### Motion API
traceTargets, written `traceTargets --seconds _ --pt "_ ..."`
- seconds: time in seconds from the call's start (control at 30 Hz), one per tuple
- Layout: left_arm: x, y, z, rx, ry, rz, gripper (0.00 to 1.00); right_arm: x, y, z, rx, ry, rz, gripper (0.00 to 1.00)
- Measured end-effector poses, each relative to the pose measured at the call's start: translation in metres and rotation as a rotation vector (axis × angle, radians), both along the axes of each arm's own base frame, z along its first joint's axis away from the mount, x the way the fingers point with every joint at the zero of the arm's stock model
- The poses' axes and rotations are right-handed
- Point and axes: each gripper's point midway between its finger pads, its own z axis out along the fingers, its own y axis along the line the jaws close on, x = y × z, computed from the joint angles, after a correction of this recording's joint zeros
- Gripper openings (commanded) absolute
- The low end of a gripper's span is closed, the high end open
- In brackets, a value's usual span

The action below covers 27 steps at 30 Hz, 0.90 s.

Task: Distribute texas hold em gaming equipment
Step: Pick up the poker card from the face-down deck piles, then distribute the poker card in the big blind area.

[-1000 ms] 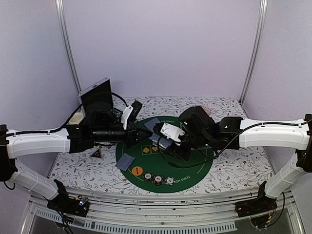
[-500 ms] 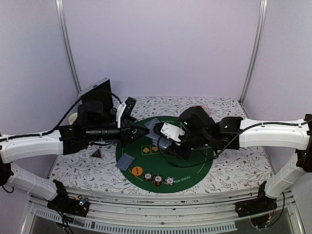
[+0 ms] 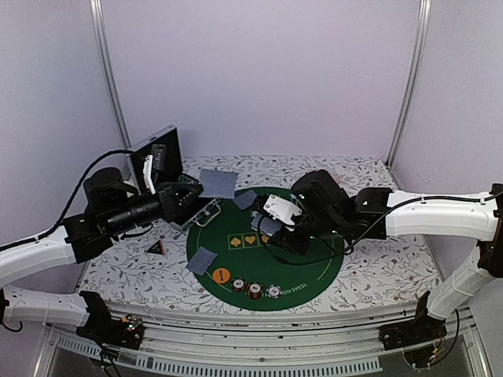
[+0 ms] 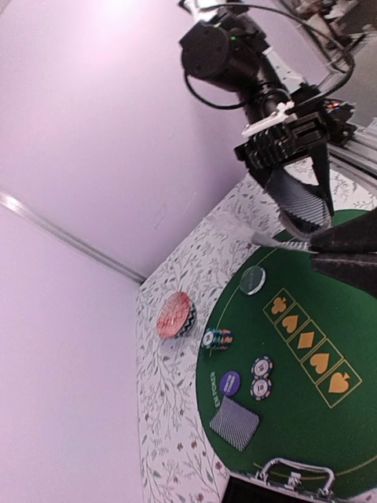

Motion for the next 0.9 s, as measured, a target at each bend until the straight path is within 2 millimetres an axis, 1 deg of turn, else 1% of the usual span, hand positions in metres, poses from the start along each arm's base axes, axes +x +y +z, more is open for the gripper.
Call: traceTargets --seconds 0.1,0.17,0.2,0.23,0.27,0.33,0.37,0.43,0.47,0.5,0.57,0.73,0.9 --pt "0.009 0.031 -0.001 -0.077 0.071 0.156 0.00 0.002 -0.001 -0.001 0.000 0.001 -0.006 0.42" --pt "0.014 0.053 -0.015 -0.128 0.137 0.268 0.00 0.002 -0.002 -0.002 -0.002 0.003 -0.007 0.42" --pt "0.015 0.063 -0.029 -0.155 0.195 0.317 0.00 0.001 -0.002 -0.003 -0.003 0.004 -0.008 0.42" --pt "0.015 0.074 -0.054 -0.182 0.283 0.378 0.00 0.001 -0.002 -0.003 -0.003 0.004 -0.008 0.42" --pt "0.015 0.078 -0.067 -0.188 0.328 0.404 0.00 0.001 -0.002 -0.003 -0.002 0.004 -0.008 0.42" --pt "0.012 0.088 -0.109 -0.216 0.466 0.472 0.00 0.002 -0.001 -0.002 0.001 0.003 -0.008 0.42" --pt "0.009 0.092 -0.134 -0.213 0.536 0.503 0.00 0.002 -0.001 -0.002 0.002 0.003 -0.008 0.42" --pt "0.002 0.098 -0.175 -0.204 0.656 0.559 0.00 0.002 -0.001 -0.002 0.004 0.002 -0.009 0.42" --pt "-0.002 0.103 -0.192 -0.201 0.707 0.594 0.00 0.002 -0.001 -0.002 0.004 0.003 -0.008 0.42" --pt "-0.005 0.106 -0.206 -0.197 0.745 0.622 0.00 0.002 -0.001 -0.002 0.004 0.003 -0.008 0.42" --pt "-0.008 0.109 -0.219 -0.207 0.789 0.668 0.00 0.002 -0.001 -0.002 0.004 0.003 -0.009 0.42" --pt "-0.002 0.114 -0.228 -0.292 0.815 0.745 0.00 0.002 -0.001 -0.002 0.007 0.007 -0.013 0.42" --pt "-0.001 0.116 -0.240 -0.335 0.845 0.787 0.00 0.002 -0.001 -0.002 0.010 0.011 -0.017 0.42"
